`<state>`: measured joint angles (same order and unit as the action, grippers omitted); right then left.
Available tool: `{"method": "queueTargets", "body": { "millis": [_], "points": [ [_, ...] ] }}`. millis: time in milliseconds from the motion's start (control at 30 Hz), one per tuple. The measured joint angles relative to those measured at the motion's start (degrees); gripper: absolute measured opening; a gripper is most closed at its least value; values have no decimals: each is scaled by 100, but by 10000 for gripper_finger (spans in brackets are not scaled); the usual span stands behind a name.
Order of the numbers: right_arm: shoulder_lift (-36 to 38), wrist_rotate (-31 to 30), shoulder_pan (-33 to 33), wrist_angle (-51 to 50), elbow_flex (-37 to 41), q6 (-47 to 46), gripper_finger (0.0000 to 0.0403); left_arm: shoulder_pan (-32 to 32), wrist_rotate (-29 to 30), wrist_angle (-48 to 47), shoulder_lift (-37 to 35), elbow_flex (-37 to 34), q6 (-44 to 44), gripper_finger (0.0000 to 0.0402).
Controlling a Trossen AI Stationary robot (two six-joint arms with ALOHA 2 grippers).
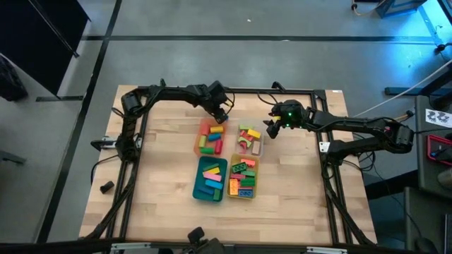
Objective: Sort blocks by size
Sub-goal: Put the blue arch block into the transparent bin
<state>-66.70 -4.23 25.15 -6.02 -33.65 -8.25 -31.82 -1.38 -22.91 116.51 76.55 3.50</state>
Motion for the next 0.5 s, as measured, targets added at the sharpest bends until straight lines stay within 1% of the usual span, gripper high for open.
{"method": "queueTargets", "body": {
  "millis": [300, 400, 500],
  "points": [
    [0, 0, 0, -2, 0, 116, 225, 25, 86, -225, 13, 94, 36, 60],
    [0, 0, 0, -4, 0, 116, 225, 25, 71, -315, 13, 158, 43, 38],
    [0, 0, 0, -4, 0, 117, 225, 25, 54, -361, 13, 227, 48, 25]
  ]
}}
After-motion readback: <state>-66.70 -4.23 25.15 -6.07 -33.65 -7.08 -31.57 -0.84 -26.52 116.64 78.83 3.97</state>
